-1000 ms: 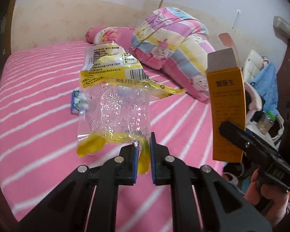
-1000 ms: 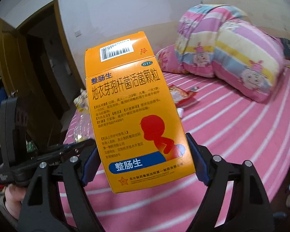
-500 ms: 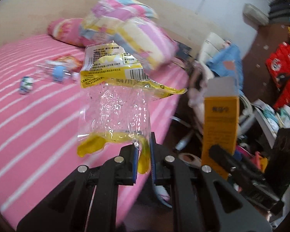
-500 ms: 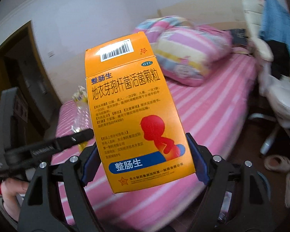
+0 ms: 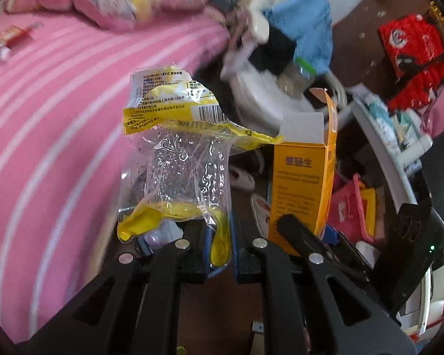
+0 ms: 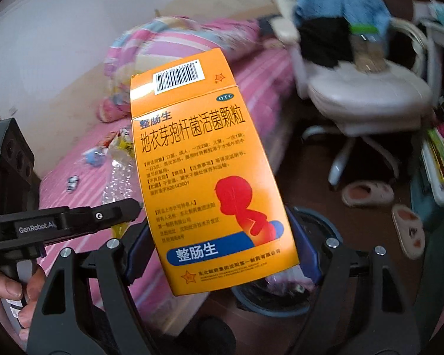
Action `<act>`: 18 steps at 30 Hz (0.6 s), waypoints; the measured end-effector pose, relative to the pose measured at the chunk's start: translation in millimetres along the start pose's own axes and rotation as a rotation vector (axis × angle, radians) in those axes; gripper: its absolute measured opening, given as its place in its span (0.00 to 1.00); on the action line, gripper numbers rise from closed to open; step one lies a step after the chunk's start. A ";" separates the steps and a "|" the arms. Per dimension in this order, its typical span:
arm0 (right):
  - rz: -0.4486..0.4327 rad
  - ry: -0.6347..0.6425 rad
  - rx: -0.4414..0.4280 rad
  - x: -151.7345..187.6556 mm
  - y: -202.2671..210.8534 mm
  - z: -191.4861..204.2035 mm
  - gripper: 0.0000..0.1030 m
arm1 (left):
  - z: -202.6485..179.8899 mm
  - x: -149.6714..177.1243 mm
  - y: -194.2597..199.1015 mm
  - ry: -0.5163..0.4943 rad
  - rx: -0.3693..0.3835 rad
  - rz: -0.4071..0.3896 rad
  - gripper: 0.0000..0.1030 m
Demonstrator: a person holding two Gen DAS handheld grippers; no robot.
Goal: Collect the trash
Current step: 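Carry both items over the bin and open both tools to drop them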
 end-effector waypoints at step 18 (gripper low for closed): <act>0.225 -0.110 0.121 66.3 -94.9 -84.4 0.79 | 47.8 45.3 -144.9 0.031 -0.038 0.326 0.18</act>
Point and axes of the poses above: each gripper's, at about its wrist camera, not at the fingertips, and y roughly against the way its jaws point, z to its left, x to its underside, the point moved 10 cm from there along -y, roughly the way its jaws point, and after that the axes turned 7 degrees about x, right-handed, at the moved point
